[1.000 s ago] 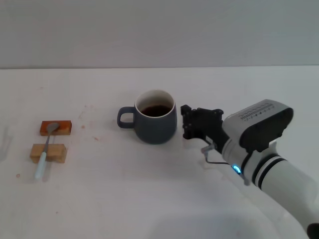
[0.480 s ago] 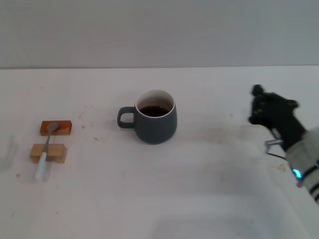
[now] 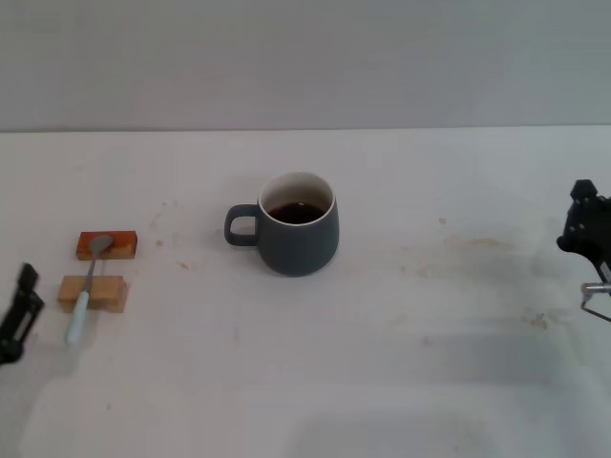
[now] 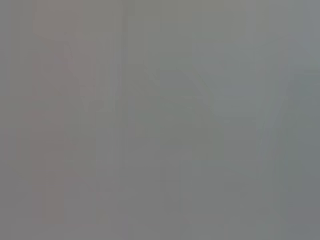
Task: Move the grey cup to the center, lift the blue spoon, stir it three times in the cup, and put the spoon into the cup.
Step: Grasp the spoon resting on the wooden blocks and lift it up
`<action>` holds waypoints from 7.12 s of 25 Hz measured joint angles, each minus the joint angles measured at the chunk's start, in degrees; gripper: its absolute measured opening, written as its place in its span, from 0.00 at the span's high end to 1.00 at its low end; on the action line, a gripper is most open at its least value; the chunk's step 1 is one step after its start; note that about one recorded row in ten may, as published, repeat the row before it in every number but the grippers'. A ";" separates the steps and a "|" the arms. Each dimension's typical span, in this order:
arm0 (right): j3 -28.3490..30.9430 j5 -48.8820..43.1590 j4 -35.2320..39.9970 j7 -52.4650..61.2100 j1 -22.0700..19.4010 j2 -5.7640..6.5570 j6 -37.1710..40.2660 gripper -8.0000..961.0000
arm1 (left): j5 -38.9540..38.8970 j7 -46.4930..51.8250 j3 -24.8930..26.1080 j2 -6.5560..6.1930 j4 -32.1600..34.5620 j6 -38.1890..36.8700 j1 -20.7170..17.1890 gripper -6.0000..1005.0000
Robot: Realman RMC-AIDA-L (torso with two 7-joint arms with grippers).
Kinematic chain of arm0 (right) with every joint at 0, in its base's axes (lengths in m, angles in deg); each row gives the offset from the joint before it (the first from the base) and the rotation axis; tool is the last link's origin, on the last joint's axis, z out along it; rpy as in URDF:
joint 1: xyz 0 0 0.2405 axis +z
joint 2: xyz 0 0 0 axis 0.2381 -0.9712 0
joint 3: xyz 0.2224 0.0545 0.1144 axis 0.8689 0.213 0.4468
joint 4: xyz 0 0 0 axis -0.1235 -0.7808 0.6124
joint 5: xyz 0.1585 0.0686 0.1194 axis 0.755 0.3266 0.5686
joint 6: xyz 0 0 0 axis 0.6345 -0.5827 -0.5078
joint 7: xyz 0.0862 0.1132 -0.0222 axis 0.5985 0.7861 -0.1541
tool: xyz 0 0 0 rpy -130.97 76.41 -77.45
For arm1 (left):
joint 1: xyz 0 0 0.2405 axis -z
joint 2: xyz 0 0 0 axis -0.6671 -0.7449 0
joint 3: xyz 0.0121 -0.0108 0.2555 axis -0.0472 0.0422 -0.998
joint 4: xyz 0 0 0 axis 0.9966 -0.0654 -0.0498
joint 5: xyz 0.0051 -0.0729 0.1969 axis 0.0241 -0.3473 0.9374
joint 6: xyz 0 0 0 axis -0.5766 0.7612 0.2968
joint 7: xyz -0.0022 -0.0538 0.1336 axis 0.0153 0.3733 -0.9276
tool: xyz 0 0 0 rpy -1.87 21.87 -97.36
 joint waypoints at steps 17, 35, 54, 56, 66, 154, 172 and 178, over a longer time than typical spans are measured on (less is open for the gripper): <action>0.91 -0.01 1.29 -0.22 1.34 0.11 -1.65 0.99 | -0.09 0.29 -6.25 0.05 -1.50 7.12 -0.05 0.20; 0.90 -0.01 1.67 -0.22 1.11 0.11 -1.59 0.99 | -0.10 0.23 -5.97 0.06 -1.41 13.69 1.52 0.20; 0.90 -0.01 1.76 -0.22 0.97 0.11 -1.54 0.99 | -0.10 0.04 -5.97 0.06 -1.48 15.54 2.80 0.20; 0.90 -0.01 1.76 -0.22 0.96 0.11 -1.54 0.99 | -0.10 0.07 -6.08 0.06 -1.31 15.64 2.98 0.20; 0.90 -0.01 1.76 -0.22 0.99 0.11 -1.55 0.99 | -0.09 0.20 -5.92 0.05 -1.57 17.68 3.12 0.20; 0.20 -0.54 1.31 -0.22 -0.03 0.11 -0.93 0.99 | -1.19 0.09 -6.69 -0.26 -2.76 17.25 3.89 0.81; -0.12 -0.57 1.32 -0.22 -0.53 0.02 -0.92 0.99 | -1.04 -2.70 -7.95 -1.01 -7.03 15.88 3.29 0.81; -0.98 -0.61 1.21 -0.22 -0.54 0.02 -0.86 0.99 | -0.83 -2.71 -7.94 -1.04 -7.05 14.59 3.30 0.81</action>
